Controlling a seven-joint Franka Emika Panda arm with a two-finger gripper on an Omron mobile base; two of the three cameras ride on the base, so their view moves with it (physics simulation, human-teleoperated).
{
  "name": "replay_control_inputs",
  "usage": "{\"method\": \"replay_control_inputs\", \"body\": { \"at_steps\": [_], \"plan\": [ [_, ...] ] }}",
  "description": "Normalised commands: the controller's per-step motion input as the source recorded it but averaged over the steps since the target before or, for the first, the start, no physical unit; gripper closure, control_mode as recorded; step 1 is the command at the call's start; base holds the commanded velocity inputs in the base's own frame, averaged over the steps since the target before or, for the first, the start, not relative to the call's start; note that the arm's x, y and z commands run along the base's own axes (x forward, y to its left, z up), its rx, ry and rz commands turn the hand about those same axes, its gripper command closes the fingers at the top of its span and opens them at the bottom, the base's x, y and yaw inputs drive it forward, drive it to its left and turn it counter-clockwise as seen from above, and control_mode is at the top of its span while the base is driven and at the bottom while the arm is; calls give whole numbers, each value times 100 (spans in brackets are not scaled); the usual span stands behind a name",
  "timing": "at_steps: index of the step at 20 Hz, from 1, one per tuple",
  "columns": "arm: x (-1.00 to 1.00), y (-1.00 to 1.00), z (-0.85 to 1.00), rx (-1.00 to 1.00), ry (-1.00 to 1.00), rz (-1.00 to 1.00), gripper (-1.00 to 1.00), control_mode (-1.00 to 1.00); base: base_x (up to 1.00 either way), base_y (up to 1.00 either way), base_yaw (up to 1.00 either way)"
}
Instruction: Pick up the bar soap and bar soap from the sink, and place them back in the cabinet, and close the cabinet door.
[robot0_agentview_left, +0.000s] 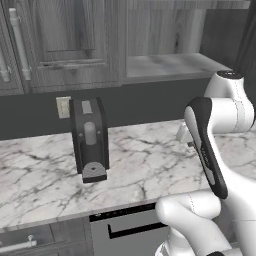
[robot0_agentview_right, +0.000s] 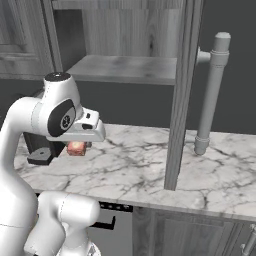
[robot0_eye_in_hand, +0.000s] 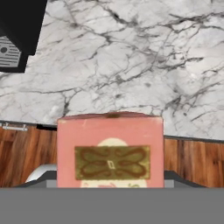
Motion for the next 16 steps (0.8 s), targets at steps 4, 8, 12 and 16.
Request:
{"method": "replay_control_inputs", "body": {
  "at_steps": [4,8,12,16],
  "plan": [
    [0,0,0,0,0,0,100,100,0,0,0],
    [0,0,27,0,-15,0,100,-100,0,0,0],
    [0,0,48,0,-27,0,100,-100,0,0,0],
    [0,0,47,0,-23,0,100,-100,0,0,0]
  ]
}}
